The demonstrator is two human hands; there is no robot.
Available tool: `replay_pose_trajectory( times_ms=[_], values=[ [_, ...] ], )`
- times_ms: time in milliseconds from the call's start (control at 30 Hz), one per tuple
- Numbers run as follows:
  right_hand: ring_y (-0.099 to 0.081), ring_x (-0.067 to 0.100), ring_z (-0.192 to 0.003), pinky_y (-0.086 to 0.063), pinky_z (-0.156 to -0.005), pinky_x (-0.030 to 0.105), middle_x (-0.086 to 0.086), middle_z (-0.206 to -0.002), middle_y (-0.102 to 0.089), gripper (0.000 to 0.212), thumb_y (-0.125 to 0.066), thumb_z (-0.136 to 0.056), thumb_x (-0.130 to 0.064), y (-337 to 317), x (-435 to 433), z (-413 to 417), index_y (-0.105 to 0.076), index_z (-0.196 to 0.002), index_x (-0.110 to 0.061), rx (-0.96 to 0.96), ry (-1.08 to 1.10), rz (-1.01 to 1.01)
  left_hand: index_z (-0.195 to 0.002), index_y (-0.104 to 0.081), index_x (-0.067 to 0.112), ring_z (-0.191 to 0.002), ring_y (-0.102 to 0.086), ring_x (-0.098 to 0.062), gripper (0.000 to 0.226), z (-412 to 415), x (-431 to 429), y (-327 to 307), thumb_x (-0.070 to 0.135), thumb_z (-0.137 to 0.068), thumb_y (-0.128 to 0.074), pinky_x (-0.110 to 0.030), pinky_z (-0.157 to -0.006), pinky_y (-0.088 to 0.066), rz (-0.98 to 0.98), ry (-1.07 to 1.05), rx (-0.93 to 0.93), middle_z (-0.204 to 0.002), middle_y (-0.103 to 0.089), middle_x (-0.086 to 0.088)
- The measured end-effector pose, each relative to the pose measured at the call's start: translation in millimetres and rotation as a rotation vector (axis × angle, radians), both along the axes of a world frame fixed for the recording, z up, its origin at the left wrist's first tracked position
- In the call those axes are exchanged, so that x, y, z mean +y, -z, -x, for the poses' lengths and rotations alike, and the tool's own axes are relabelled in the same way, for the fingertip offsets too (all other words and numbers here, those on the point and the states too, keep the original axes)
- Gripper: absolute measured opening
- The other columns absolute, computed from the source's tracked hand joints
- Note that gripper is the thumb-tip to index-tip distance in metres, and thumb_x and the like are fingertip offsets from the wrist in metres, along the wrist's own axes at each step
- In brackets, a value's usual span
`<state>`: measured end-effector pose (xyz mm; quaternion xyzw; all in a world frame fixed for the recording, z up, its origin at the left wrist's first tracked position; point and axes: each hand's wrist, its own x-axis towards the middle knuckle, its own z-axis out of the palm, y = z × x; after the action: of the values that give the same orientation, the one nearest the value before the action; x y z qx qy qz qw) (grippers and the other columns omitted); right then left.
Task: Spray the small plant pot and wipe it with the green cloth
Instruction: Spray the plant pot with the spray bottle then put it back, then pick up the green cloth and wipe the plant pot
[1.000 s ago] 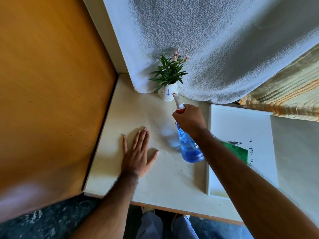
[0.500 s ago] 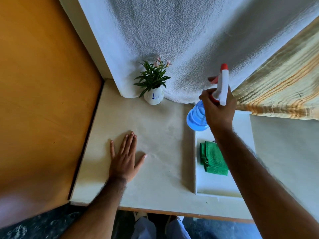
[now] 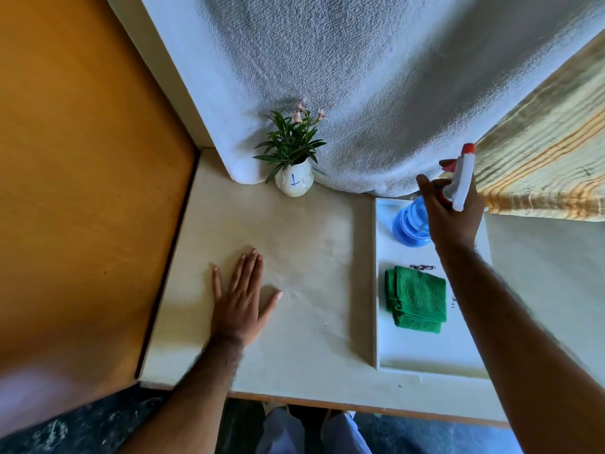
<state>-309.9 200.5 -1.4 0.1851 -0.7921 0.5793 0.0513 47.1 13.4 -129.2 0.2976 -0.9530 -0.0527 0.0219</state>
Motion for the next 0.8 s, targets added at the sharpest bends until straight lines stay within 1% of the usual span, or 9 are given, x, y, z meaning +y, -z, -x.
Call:
replay_pose_trajectory(
  times_ms=[100,267,367,433,500,567,633,700,800],
  values=[
    [-0.063,0.010,-0.066,-0.056,-0.070,0.036,-0.012,-0.076,-0.069,0.028,-0.084,-0.087,-0.035,-2.8,1.6,-1.1,-0.064,-0.104,-0.045,0.008,0.011,0.028,-0.166,-0.024,0.014,-0.161,-0.025,-0.023,0.089,1.0,0.3,-2.7,0.070,-0.097,-0.032,-0.074,-0.125,-0.020,-0.005,-0.003,-0.007,-0.176,-0.023,-0.004],
    [-0.061,-0.009,-0.063,-0.048,-0.066,0.006,-0.027,-0.077,-0.071,0.041,-0.089,-0.080,-0.031,-6.3,-0.1,2.4,-0.061,-0.109,-0.039,-0.045,-0.060,0.000,-0.166,-0.025,0.013,-0.161,-0.026,-0.023,0.089,0.5,1.0,-3.2,0.069,-0.097,-0.032,-0.074,-0.124,-0.022,-0.008,-0.001,-0.007,-0.175,-0.025,-0.005],
    [-0.068,-0.001,-0.082,-0.057,-0.080,0.019,-0.014,-0.093,-0.075,0.059,-0.093,-0.073,-0.042,-0.5,10.5,3.9,-0.065,-0.119,-0.017,-0.119,-0.099,-0.087,-0.166,-0.025,0.013,-0.161,-0.026,-0.023,0.088,0.1,0.5,-2.1,0.070,-0.098,-0.031,-0.074,-0.126,-0.019,-0.014,-0.001,-0.002,-0.175,-0.025,-0.004],
    [-0.067,0.006,-0.097,-0.055,-0.090,0.024,-0.003,-0.109,-0.071,0.072,-0.091,-0.072,-0.052,5.9,26.7,-7.2,-0.058,-0.125,-0.015,-0.104,-0.071,-0.161,-0.166,-0.024,0.014,-0.162,-0.024,-0.022,0.089,0.4,0.1,-1.7,0.070,-0.098,-0.029,-0.073,-0.127,-0.017,-0.021,0.003,-0.010,-0.176,-0.023,-0.003],
    [-0.062,0.016,-0.099,-0.053,-0.092,0.034,0.003,-0.109,-0.061,0.064,-0.082,-0.078,-0.060,15.9,47.0,-31.5,-0.052,-0.118,-0.019,-0.025,0.021,-0.199,-0.166,-0.024,0.014,-0.162,-0.024,-0.021,0.089,-0.1,0.0,-0.3,0.070,-0.098,-0.029,-0.073,-0.127,-0.017,-0.024,0.002,-0.005,-0.176,-0.022,-0.003],
    [-0.054,0.025,-0.090,-0.051,-0.083,0.048,0.003,-0.099,-0.052,0.056,-0.068,-0.084,-0.070,27.0,71.7,-61.2,-0.046,-0.105,-0.024,0.019,0.056,-0.286,-0.167,-0.022,0.015,-0.162,-0.023,-0.019,0.088,-0.5,-0.4,1.3,0.070,-0.098,-0.029,-0.072,-0.127,-0.015,-0.028,-0.005,-0.001,-0.177,-0.021,-0.002],
    [-0.051,0.023,-0.094,-0.049,-0.085,0.045,0.001,-0.102,-0.051,0.059,-0.061,-0.086,-0.074,41.1,99.7,-87.7,-0.049,-0.107,-0.020,0.096,-0.104,-0.474,-0.167,-0.019,0.017,-0.163,-0.020,-0.018,0.088,-1.3,-0.3,3.0,0.070,-0.098,-0.027,-0.072,-0.128,-0.012,-0.032,-0.006,0.002,-0.178,-0.018,0.000],
    [-0.054,0.027,-0.112,-0.048,-0.098,0.042,0.008,-0.120,-0.056,0.071,-0.064,-0.086,-0.068,58.8,126.0,-102.4,-0.056,-0.122,-0.008,0.247,-0.330,-0.684,-0.167,-0.019,0.017,-0.163,-0.021,-0.018,0.087,-1.9,0.2,4.5,0.070,-0.098,-0.029,-0.071,-0.128,-0.011,-0.025,-0.005,0.017,-0.178,-0.018,0.000],
    [-0.045,0.034,-0.143,-0.043,-0.113,0.054,0.018,-0.152,-0.049,0.077,-0.063,-0.091,-0.057,77.8,145.7,-111.2,-0.052,-0.144,-0.001,0.356,-0.502,-0.889,-0.167,-0.022,0.016,-0.162,-0.023,-0.018,0.088,-1.7,-0.1,4.9,0.070,-0.098,-0.032,-0.071,-0.128,-0.013,-0.006,-0.007,0.027,-0.177,-0.021,-0.001]
  ],
)
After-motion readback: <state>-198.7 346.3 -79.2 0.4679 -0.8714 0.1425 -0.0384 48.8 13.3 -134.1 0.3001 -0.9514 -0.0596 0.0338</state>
